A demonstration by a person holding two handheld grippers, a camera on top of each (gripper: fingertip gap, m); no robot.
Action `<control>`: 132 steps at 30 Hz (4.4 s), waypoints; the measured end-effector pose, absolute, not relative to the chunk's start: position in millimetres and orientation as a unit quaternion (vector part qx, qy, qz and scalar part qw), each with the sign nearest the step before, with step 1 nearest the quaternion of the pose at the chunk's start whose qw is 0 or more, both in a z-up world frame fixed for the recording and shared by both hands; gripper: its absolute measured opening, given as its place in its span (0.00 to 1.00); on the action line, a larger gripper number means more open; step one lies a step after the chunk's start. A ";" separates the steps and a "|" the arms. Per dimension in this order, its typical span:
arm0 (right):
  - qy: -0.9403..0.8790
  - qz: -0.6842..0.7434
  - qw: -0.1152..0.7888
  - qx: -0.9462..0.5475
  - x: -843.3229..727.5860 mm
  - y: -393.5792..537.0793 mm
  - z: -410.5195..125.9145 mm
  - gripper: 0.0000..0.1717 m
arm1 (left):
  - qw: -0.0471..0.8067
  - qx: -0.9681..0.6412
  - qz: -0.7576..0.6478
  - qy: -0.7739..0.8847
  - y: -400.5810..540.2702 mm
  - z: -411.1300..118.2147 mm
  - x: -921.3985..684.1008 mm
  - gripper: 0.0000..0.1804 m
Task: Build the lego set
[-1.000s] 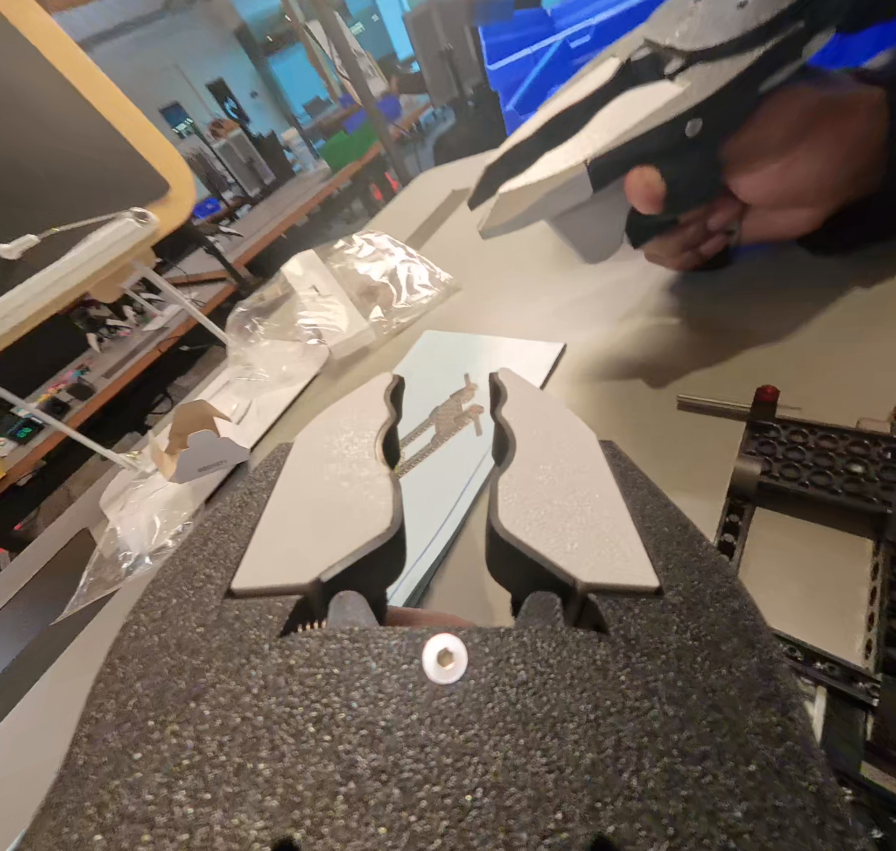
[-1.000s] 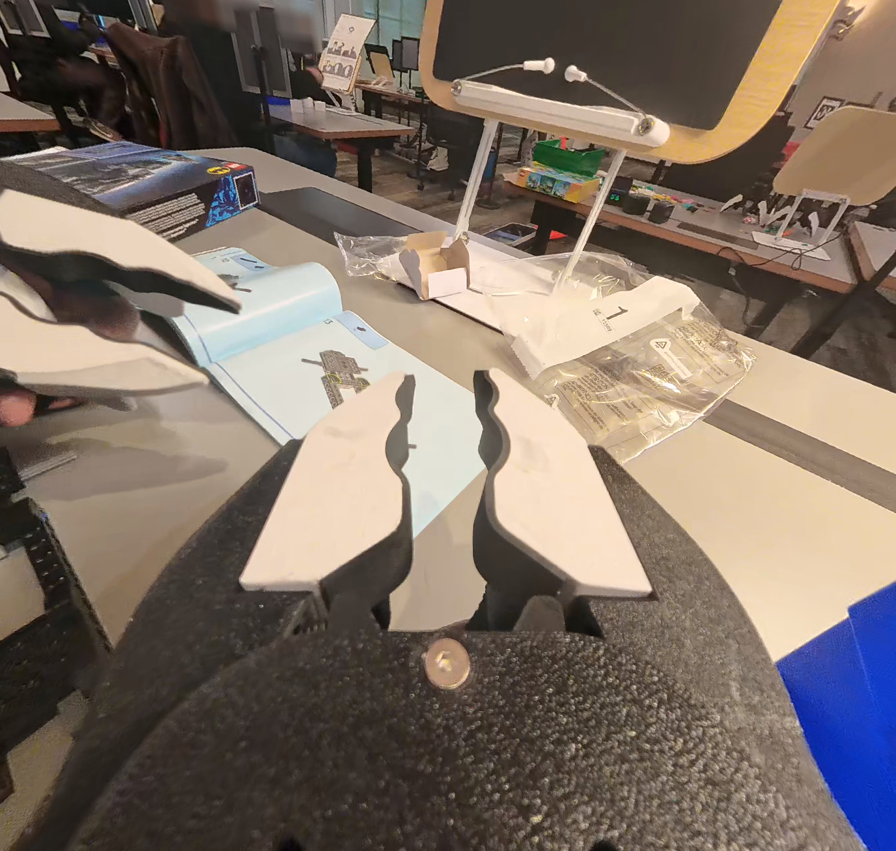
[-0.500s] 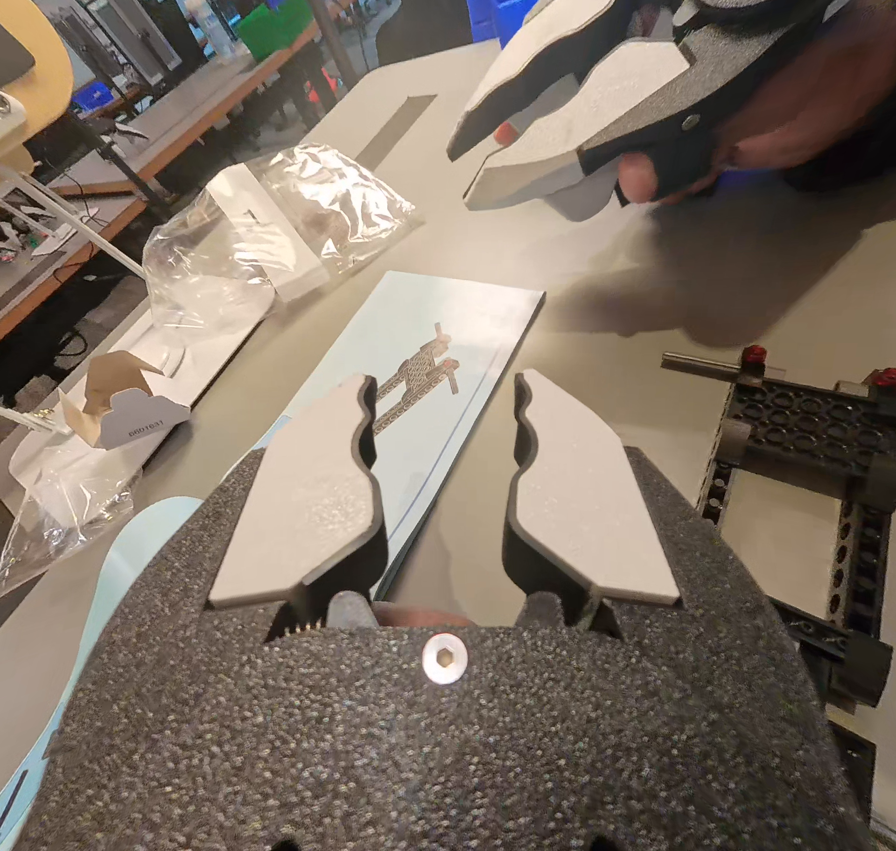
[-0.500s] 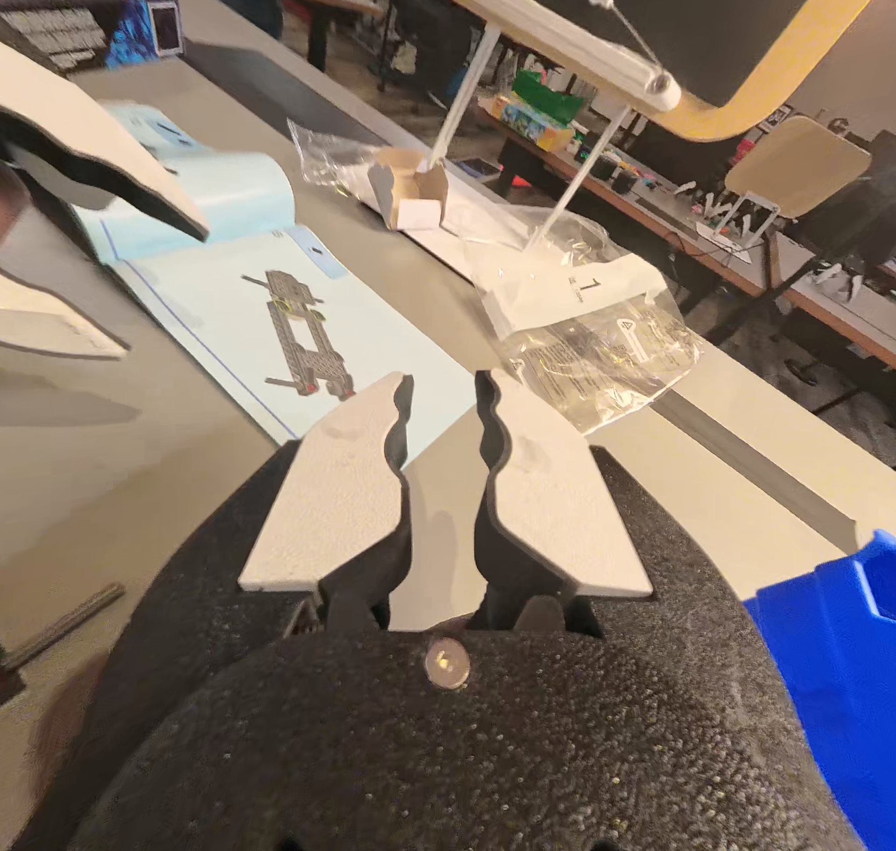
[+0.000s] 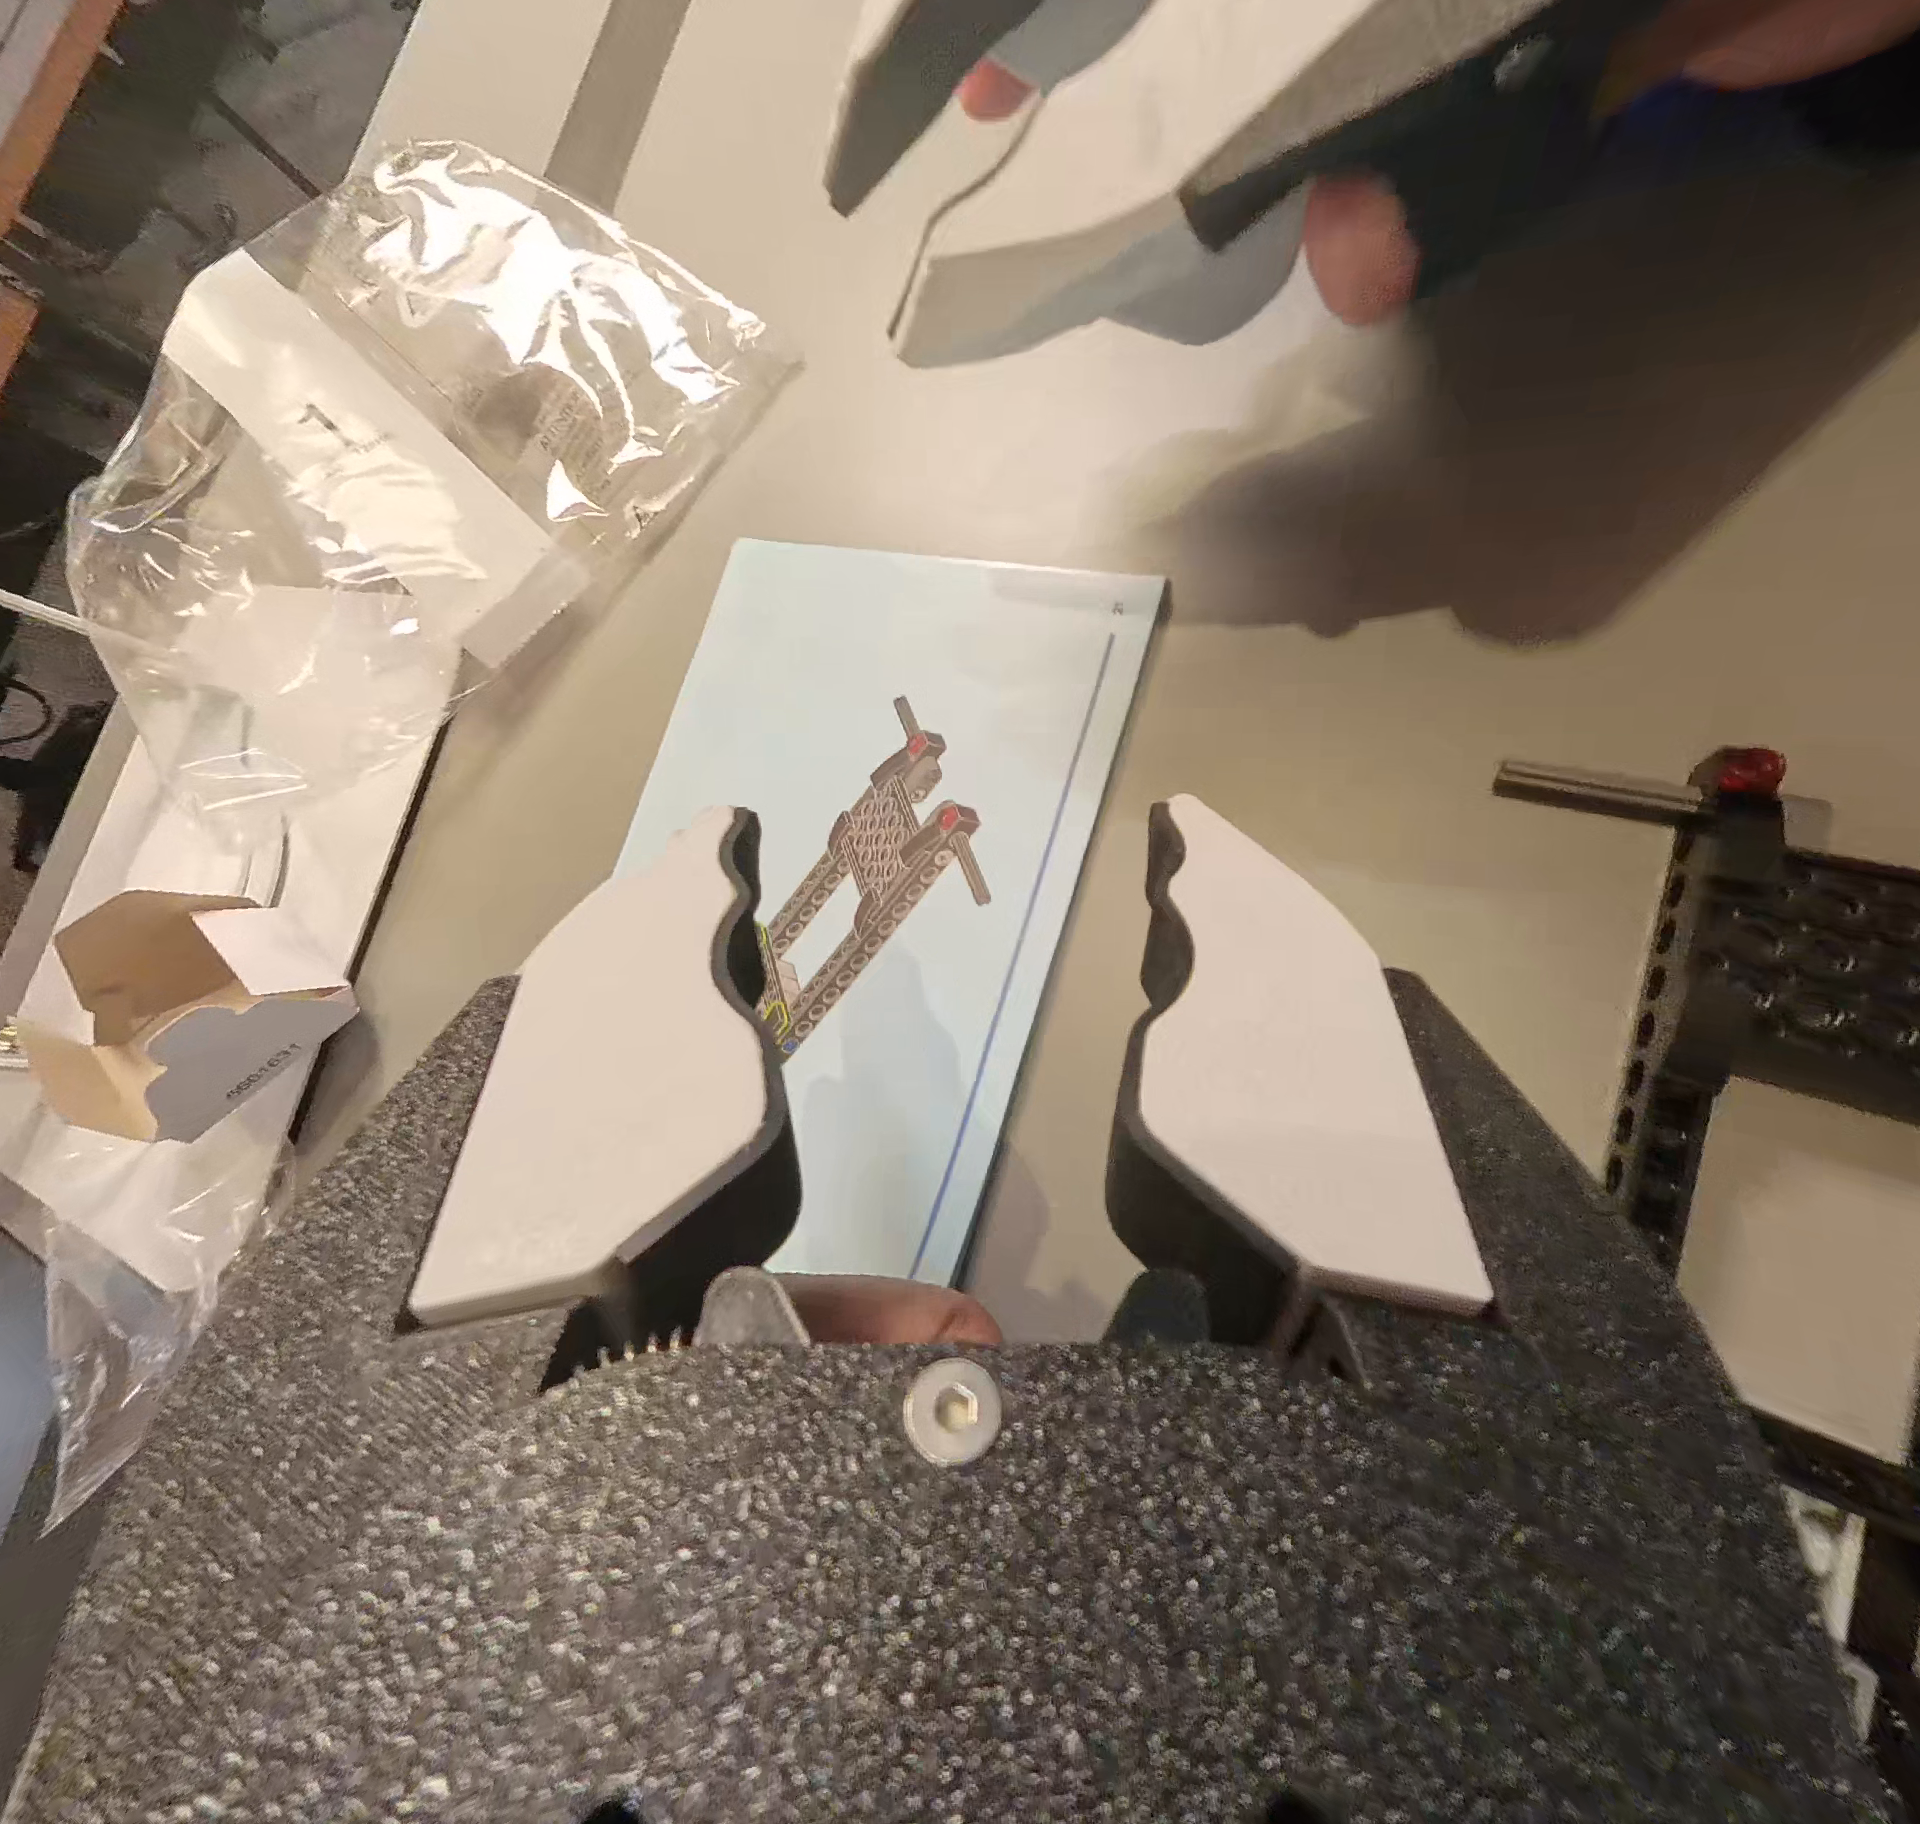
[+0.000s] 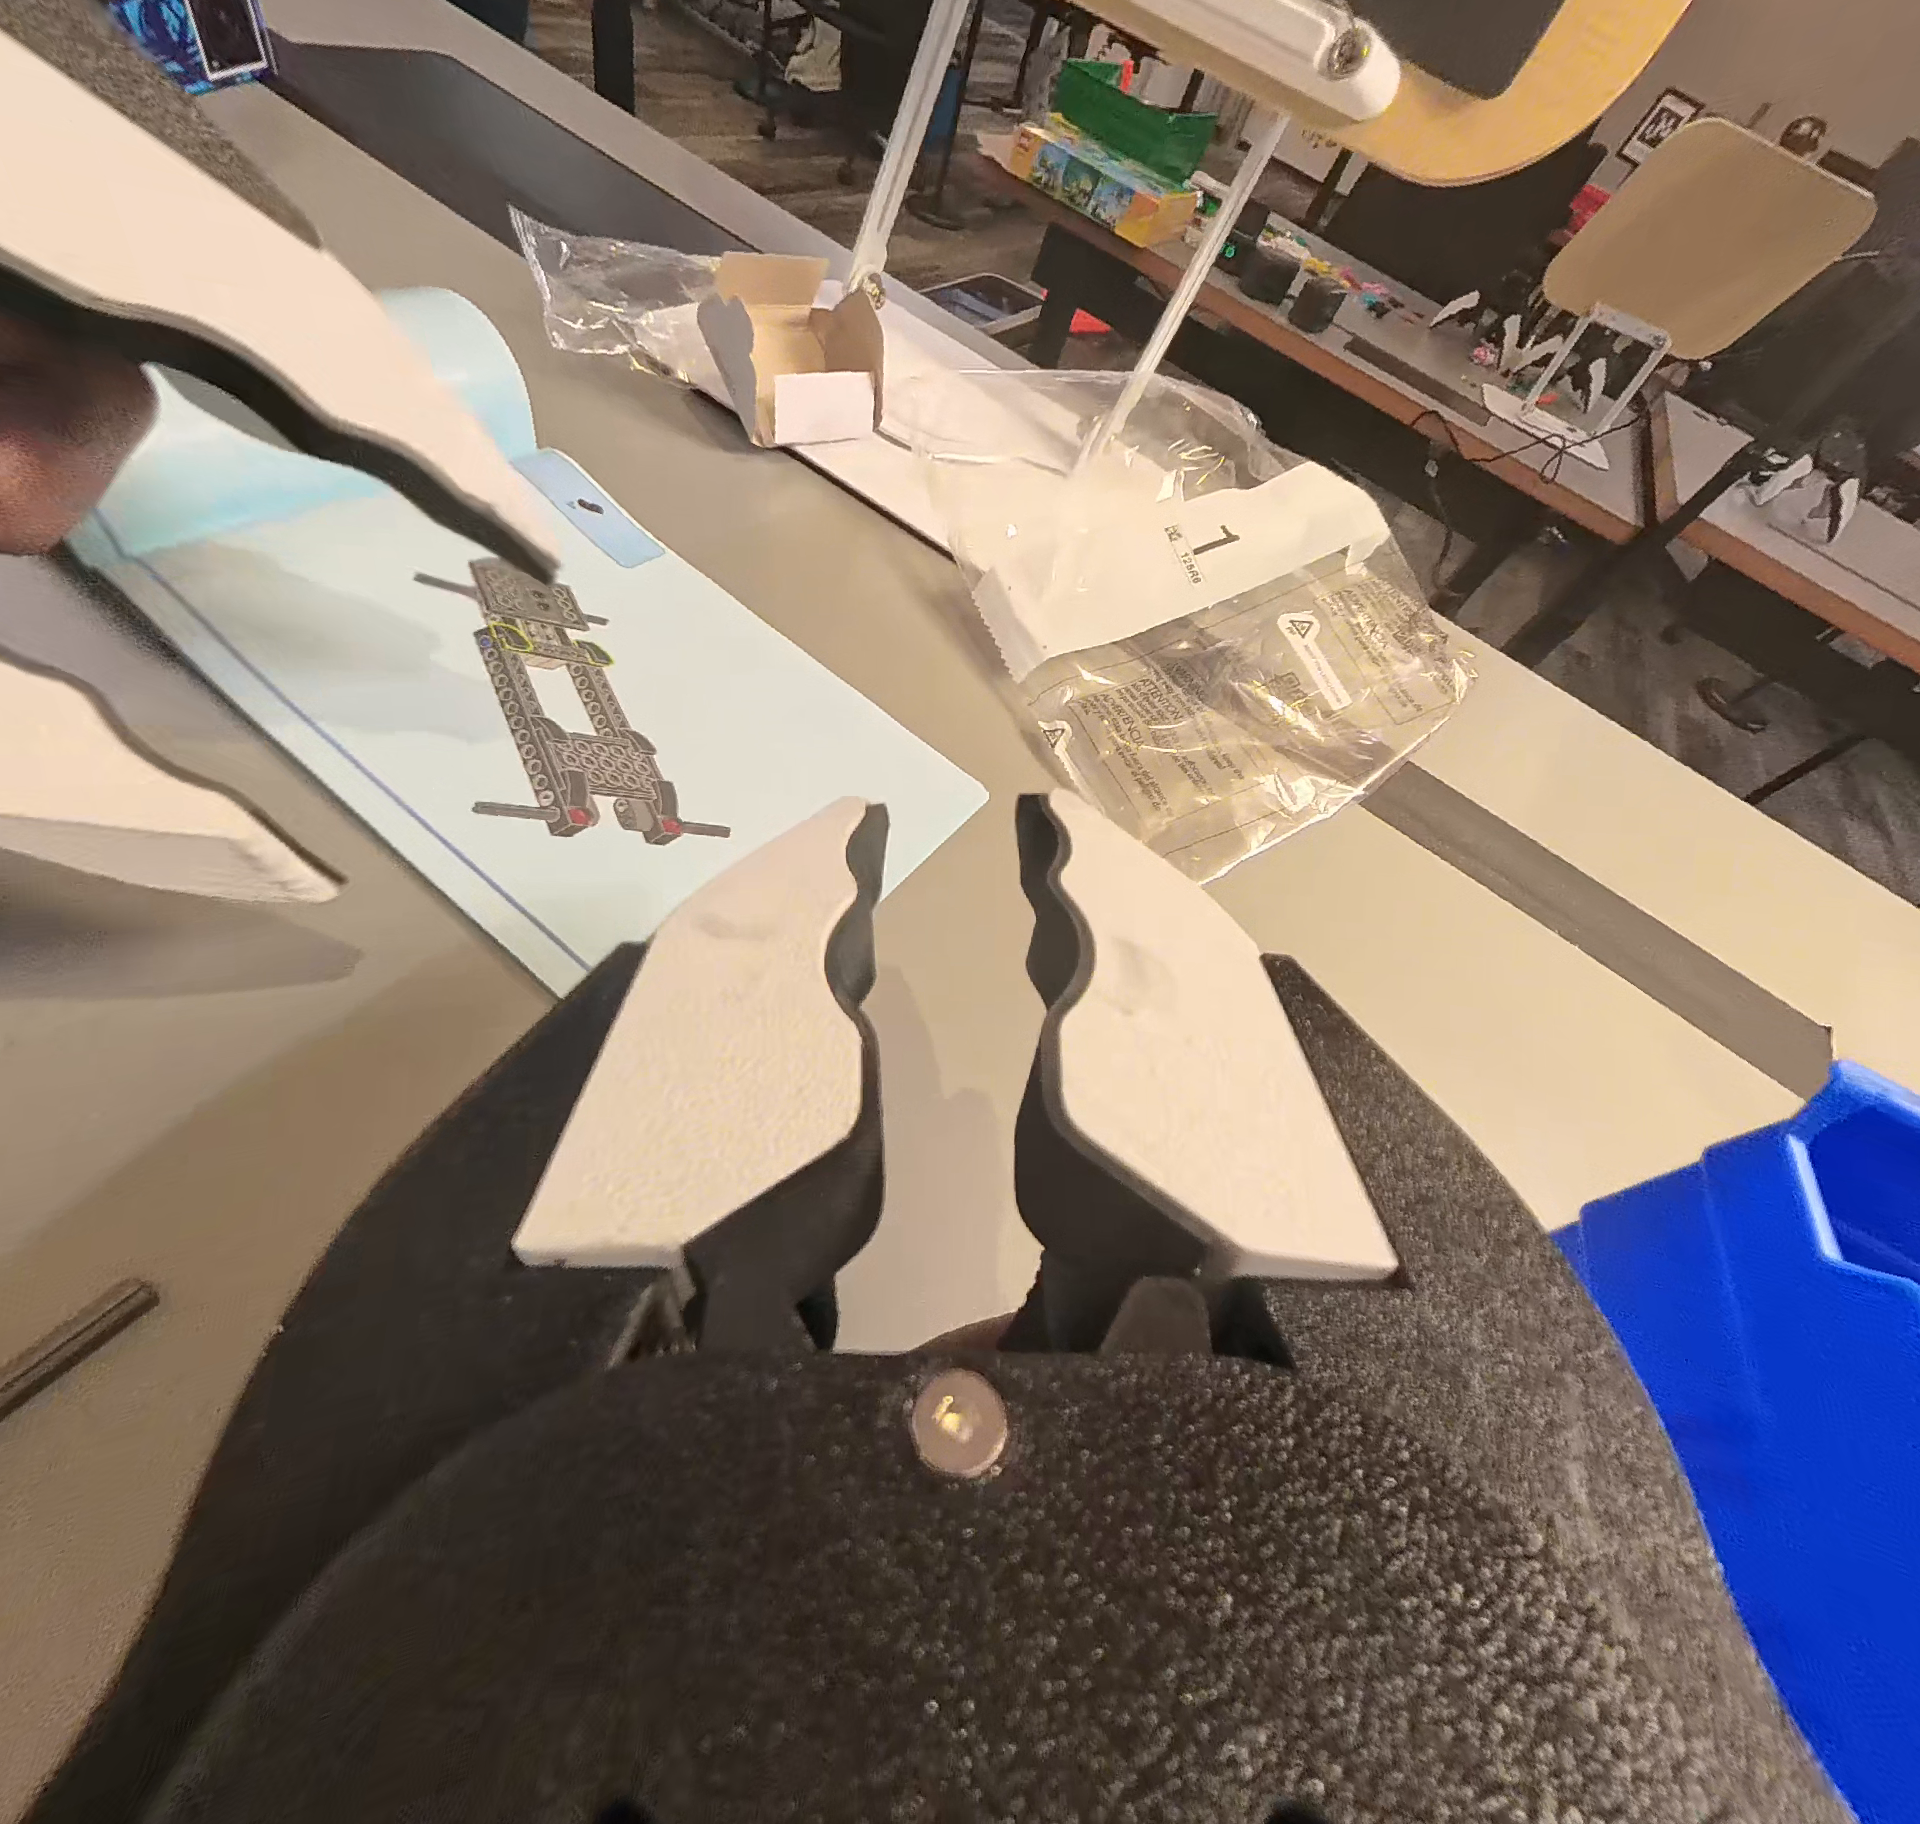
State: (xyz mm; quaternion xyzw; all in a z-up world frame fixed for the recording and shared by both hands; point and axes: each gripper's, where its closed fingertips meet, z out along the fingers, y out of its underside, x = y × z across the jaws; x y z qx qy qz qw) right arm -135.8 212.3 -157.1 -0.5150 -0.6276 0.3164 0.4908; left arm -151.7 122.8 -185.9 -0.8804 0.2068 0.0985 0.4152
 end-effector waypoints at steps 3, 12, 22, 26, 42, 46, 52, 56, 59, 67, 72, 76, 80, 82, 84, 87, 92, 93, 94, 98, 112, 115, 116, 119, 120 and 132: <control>-0.629 0.311 0.484 -0.523 -137.2 213.9 -160.2 0.14 | 0.426 -0.884 0.070 0.179 127.8 -185.8 -152.2 0.40; -0.634 0.321 0.453 -0.538 -139.4 214.9 -166.2 0.14 | 0.442 -0.890 0.004 0.110 132.5 -190.2 -149.6 0.39; -0.652 0.271 0.440 -0.555 -136.0 220.6 -180.4 0.14 | 0.425 -0.897 0.038 0.116 126.3 -189.8 -147.0 0.39; -0.622 0.282 0.424 -0.595 -131.3 235.9 -181.0 0.14 | 0.408 -0.894 0.044 0.180 127.2 -188.1 -128.7 0.35; -0.604 0.296 0.387 -0.630 -131.8 244.4 -187.3 0.13 | 0.314 -0.909 0.015 0.273 159.6 -221.0 -113.6 0.18; -0.603 0.303 0.383 -0.631 -131.7 244.4 -187.0 0.13 | 0.310 -0.910 0.025 0.275 159.3 -223.0 -114.7 0.16; -0.604 0.304 0.383 -0.629 -131.7 243.6 -186.8 0.13 | 0.304 -0.911 0.011 0.277 156.4 -225.2 -109.6 0.09; -0.610 0.298 0.386 -0.624 -132.1 242.0 -187.2 0.13 | 0.296 -0.914 0.006 0.278 153.5 -225.7 -108.4 0.07; -0.610 0.298 0.386 -0.624 -132.2 241.8 -187.3 0.13 | 0.290 -0.915 0.003 0.280 152.0 -225.8 -108.3 0.07; -0.611 0.299 0.386 -0.624 -132.4 241.8 -187.3 0.13 | 0.283 -0.914 0.019 0.291 150.4 -226.0 -109.8 0.05; -0.612 0.298 0.387 -0.622 -132.5 241.3 -187.3 0.13 | 0.282 -0.911 0.031 0.299 150.3 -225.9 -110.5 0.05; -0.611 0.301 0.384 -0.624 -132.7 241.4 -187.4 0.13 | 0.283 -0.911 0.026 0.300 149.3 -225.5 -108.9 0.02; -0.614 0.300 0.384 -0.621 -132.9 240.4 -187.8 0.13 | 0.285 -0.911 0.024 0.295 149.8 -225.0 -110.1 0.00; -0.615 0.299 0.384 -0.620 -132.9 240.0 -187.9 0.13 | 0.286 -0.911 0.023 0.295 149.7 -224.8 -110.1 0.00; -0.615 0.300 0.383 -0.620 -133.0 239.9 -187.9 0.13 | 0.285 -0.912 0.023 0.295 149.0 -224.7 -110.1 0.00; -0.615 0.301 0.383 -0.620 -133.0 239.9 -187.8 0.13 | 0.288 -0.912 0.021 0.291 148.8 -222.6 -110.1 0.00; -0.617 0.301 0.382 -0.619 -133.0 239.3 -187.9 0.13 | 0.303 -0.913 0.016 0.274 150.3 -213.7 -112.8 0.00; -0.618 0.301 0.382 -0.618 -133.1 238.8 -187.9 0.13 | 0.307 -0.913 0.014 0.269 150.6 -211.7 -113.6 0.00; -0.620 0.302 0.382 -0.615 -133.2 237.8 -187.9 0.13 | 0.311 -0.913 0.012 0.263 150.8 -209.9 -114.5 0.00; -0.649 0.310 0.369 -0.589 -133.6 225.6 -189.5 0.14 | 0.319 -0.912 0.013 0.256 151.1 -207.1 -116.8 0.00; -0.757 0.227 0.362 -0.495 -131.5 196.0 -213.0 0.18 | 0.354 -0.914 -0.021 0.195 153.6 -192.7 -128.7 0.00; -0.752 0.226 0.374 -0.493 -136.8 198.3 -210.5 0.21 | 0.362 -0.913 -0.032 0.185 154.6 -189.0 -129.2 0.00; -0.750 0.227 0.377 -0.493 -138.5 199.1 -209.7 0.22 | 0.365 -0.912 -0.037 0.184 154.7 -187.6 -128.6 0.00; -0.743 0.234 0.386 -0.495 -145.2 200.1 -205.7 0.23 | 0.369 -0.911 -0.044 0.180 154.7 -185.3 -128.1 0.00; -0.741 0.236 0.387 -0.495 -147.0 199.9 -204.7 0.23 | 0.370 -0.911 -0.045 0.179 154.7 -185.1 -127.8 0.00; -0.751 0.213 0.400 -0.480 -151.2 198.1 -207.9 0.24 | 0.348 -0.918 -0.013 0.192 148.3 -195.7 -126.1 0.12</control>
